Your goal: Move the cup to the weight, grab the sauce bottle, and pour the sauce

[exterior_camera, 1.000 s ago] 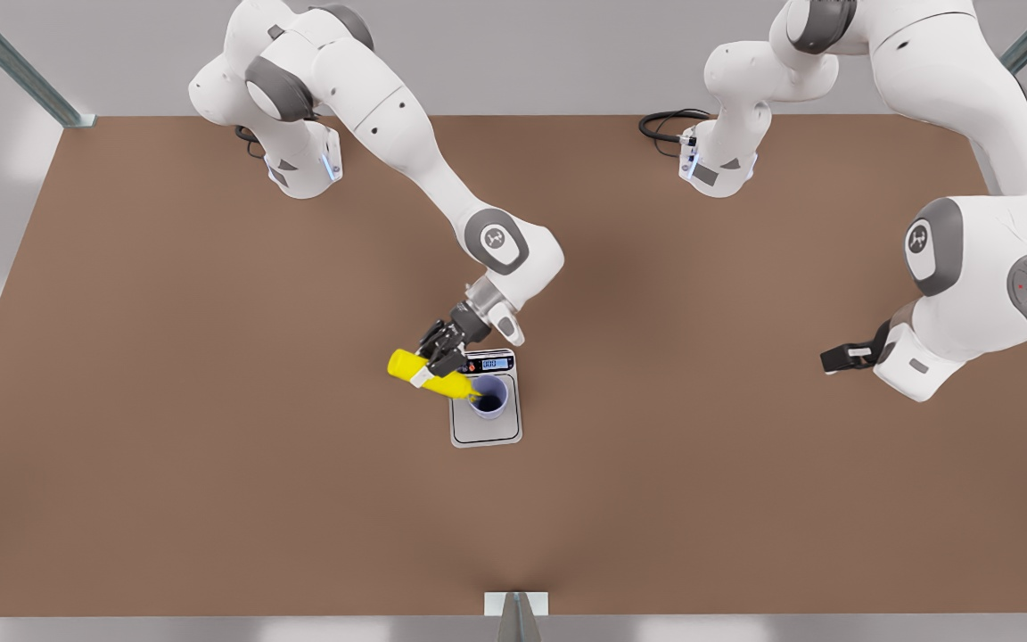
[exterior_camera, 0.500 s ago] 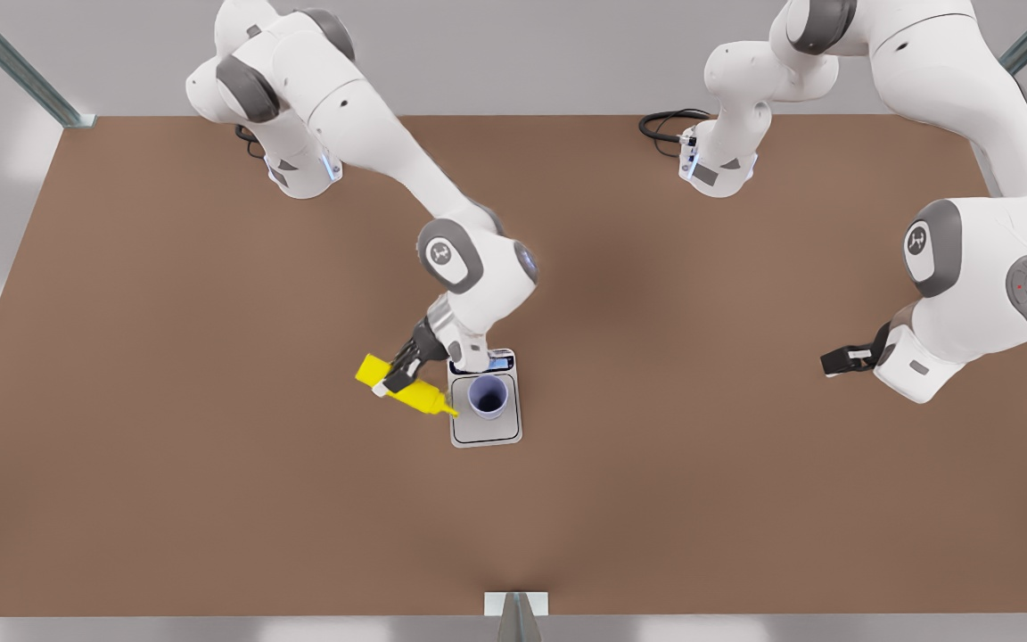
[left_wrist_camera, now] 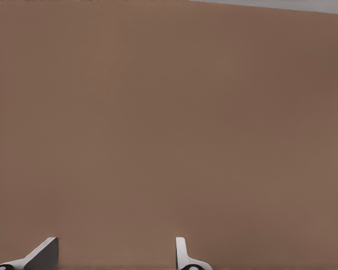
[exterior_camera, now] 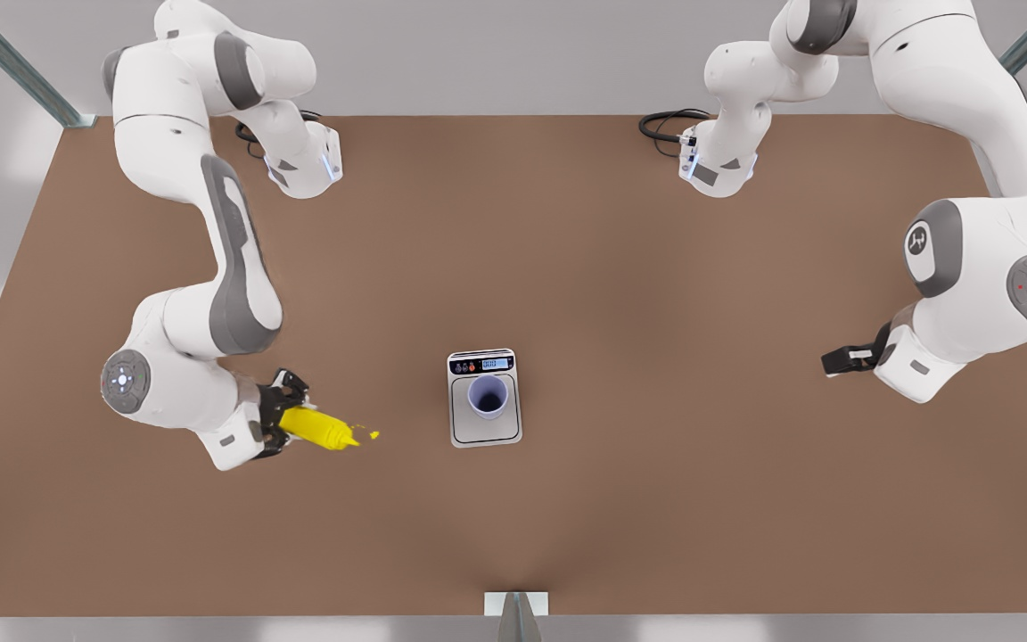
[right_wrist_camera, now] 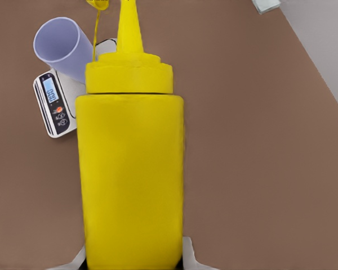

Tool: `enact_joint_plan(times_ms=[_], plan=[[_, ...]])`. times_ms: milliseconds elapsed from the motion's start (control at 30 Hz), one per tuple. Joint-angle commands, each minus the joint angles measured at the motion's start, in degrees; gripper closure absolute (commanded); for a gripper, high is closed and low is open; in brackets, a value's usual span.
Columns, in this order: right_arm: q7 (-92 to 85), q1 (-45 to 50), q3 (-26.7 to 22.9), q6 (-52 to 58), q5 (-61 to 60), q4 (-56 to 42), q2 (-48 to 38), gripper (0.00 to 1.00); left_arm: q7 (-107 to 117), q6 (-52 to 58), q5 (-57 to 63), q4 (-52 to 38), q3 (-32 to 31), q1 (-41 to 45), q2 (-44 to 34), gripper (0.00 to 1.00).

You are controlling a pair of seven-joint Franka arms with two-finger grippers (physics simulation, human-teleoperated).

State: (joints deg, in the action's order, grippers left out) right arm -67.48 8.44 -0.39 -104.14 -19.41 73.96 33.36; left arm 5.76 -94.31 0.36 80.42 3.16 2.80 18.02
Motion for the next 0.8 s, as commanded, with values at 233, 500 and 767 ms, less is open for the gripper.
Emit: enact_joint_plan(times_ms=[233,500,767], plan=[[-30.42,-10.55,0.04,-2.04,-29.89,12.70,2.58,0.38,0.04,-0.26,-0.01,0.00,0.00,0.01,0.00,0.00],[-55.39,-17.32,0.12,12.82,-49.58,16.04,12.25,0.37,-0.23,-0.26,-0.01,0.00,0.09,-0.08,0.00,0.00],[-75.08,-19.25,0.39,17.57,-60.22,15.78,19.90,0.37,-0.40,-0.26,-0.01,0.00,0.09,-0.17,0.00,0.00]])
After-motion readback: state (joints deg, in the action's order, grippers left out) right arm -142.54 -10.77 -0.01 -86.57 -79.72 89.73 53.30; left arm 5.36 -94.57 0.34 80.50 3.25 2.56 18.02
